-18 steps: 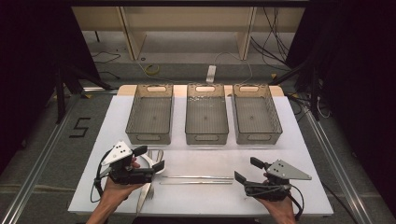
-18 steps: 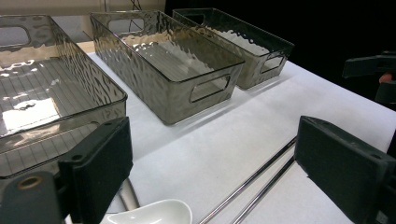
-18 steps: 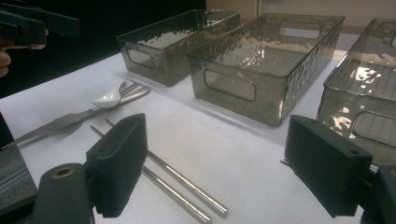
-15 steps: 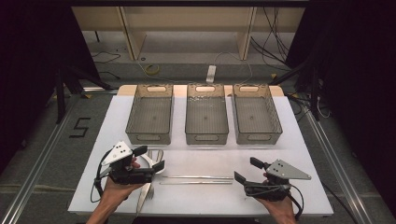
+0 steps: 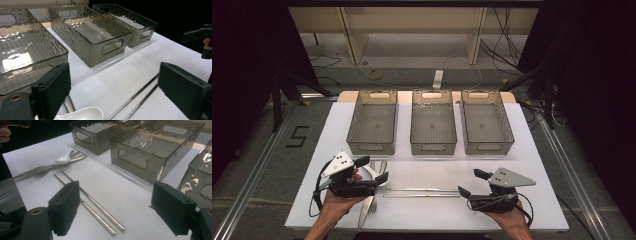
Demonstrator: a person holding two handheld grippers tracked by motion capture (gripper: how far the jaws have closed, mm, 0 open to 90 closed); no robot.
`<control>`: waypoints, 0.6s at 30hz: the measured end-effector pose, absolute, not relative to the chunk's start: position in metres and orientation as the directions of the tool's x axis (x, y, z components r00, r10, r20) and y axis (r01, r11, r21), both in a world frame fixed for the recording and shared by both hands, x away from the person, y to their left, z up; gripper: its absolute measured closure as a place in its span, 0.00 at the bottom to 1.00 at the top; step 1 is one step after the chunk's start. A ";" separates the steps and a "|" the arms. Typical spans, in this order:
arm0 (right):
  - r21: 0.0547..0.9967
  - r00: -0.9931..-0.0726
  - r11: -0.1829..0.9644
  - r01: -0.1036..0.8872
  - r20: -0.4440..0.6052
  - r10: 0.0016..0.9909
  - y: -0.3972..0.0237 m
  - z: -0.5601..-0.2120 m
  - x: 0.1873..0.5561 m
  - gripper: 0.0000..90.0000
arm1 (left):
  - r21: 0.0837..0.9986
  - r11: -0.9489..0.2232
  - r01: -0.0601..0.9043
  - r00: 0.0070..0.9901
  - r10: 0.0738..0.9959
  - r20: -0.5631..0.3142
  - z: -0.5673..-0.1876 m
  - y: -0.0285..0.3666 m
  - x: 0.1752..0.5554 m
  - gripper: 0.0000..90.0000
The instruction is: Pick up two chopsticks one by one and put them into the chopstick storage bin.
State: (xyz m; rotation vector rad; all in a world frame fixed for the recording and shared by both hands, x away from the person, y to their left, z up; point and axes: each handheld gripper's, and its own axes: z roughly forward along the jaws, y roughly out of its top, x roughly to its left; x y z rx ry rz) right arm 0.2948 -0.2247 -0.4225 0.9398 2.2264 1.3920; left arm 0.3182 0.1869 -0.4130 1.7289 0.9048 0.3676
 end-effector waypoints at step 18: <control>0.841 -0.755 0.408 0.355 0.001 0.655 -0.216 -0.417 0.301 0.28 | 0.914 -0.117 0.390 0.659 0.729 -0.188 -0.413 0.187 0.319 0.12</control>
